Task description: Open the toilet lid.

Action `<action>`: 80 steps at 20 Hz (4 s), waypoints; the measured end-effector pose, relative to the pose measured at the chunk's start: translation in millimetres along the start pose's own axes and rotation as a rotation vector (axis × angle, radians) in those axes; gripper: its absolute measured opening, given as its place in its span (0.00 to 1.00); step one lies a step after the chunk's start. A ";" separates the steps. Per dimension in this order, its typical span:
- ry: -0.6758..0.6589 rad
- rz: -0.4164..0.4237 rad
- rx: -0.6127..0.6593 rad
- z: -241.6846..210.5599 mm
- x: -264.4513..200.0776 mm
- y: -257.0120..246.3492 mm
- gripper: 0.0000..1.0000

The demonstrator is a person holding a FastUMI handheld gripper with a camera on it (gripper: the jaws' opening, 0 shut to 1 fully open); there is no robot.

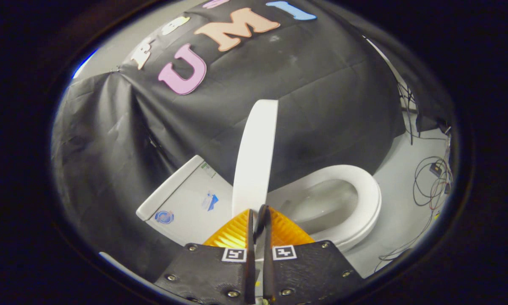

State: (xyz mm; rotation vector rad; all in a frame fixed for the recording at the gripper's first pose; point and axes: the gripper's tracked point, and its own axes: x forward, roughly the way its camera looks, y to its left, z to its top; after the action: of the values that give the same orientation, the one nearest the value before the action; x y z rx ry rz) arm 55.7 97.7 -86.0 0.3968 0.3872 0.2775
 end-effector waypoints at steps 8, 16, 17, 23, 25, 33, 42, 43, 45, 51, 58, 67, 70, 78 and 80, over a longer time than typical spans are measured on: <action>-0.012 0.019 -0.061 2.7 5.6 21.7 0.11; -0.029 0.025 -0.145 4.3 8.8 42.9 0.11; -0.030 0.025 -0.153 4.0 8.6 44.4 0.11; -0.037 0.033 -0.183 2.9 10.7 56.8 0.11; -0.040 0.036 -0.192 3.1 10.8 60.5 0.11; -0.063 0.032 -0.269 0.8 16.8 81.1 0.11; -0.079 0.048 -0.327 -3.1 23.6 110.4 0.11; -0.081 0.050 -0.326 -3.3 23.8 112.8 0.11; -0.085 0.055 -0.324 -4.2 24.9 116.5 0.11; -0.099 0.061 -0.353 -6.4 28.4 129.0 0.11; -0.123 0.056 -0.410 -12.0 34.2 148.5 0.11; -0.134 0.082 -0.433 -17.2 40.6 165.9 0.11; -0.138 0.093 -0.451 -23.1 45.3 178.9 0.11; -0.143 0.123 -0.489 -36.8 54.7 202.8 0.11; -0.145 0.130 -0.493 -40.4 56.9 208.6 0.11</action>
State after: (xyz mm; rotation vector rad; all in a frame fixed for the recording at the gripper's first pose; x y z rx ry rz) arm 50.8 314.5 -49.5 -0.0441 0.1412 0.4548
